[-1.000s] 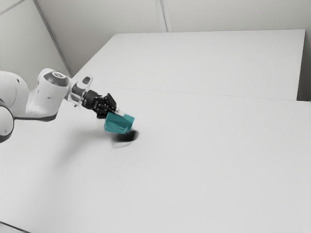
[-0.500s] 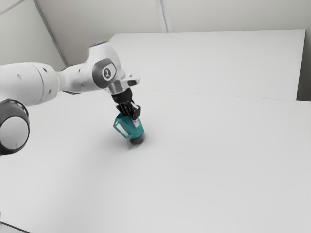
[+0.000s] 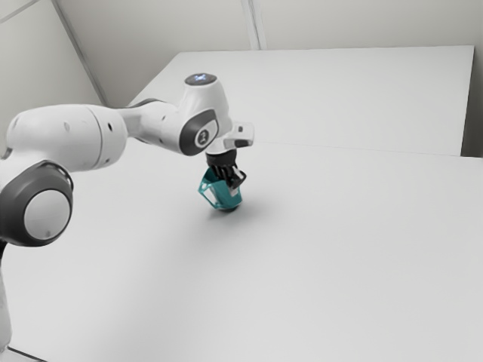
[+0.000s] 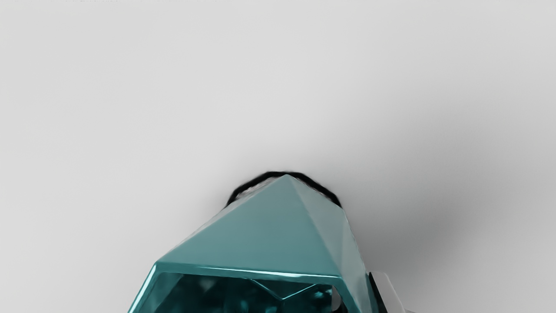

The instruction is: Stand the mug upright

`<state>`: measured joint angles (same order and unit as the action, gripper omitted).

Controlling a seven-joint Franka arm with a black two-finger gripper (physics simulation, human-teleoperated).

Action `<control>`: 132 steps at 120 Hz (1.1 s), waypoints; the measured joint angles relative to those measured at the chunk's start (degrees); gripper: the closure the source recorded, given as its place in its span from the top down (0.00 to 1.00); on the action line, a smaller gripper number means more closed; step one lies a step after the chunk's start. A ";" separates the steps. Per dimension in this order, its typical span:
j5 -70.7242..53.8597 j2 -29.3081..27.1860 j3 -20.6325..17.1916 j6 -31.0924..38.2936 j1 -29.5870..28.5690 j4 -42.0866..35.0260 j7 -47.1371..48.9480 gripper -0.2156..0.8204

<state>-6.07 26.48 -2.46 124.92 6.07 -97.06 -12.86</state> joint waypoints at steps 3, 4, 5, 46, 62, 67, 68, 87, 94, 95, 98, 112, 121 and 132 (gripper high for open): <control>-0.12 0.23 0.06 0.45 0.10 0.02 0.29 0.04; -0.15 0.28 0.08 0.59 0.12 0.03 0.38 0.04; -0.19 0.33 0.09 0.73 0.14 0.04 0.48 0.04; -0.37 -0.48 1.88 2.69 1.70 0.85 2.40 0.53; -0.26 -3.59 1.91 2.58 1.70 1.16 2.74 0.65; -0.12 -5.01 1.88 2.53 1.68 1.05 2.85 0.68; -0.10 -5.24 1.87 2.52 1.68 1.02 2.86 0.68; 0.59 -11.88 1.94 -0.13 1.69 0.56 3.16 0.74; 1.62 -15.11 2.56 -2.88 1.72 0.42 3.25 0.75; 1.75 -15.68 2.63 -3.36 1.69 0.41 3.26 0.75; 2.07 -17.35 2.81 -4.96 1.63 0.39 3.31 0.76; 2.92 -22.73 3.99 -12.24 1.69 0.75 3.48 0.77; 3.10 -23.43 4.76 -16.52 1.35 3.08 3.56 0.78; 3.16 -23.74 5.12 -21.45 0.63 7.19 3.64 0.78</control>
<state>-2.91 2.74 2.67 103.46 6.69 -89.86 -9.22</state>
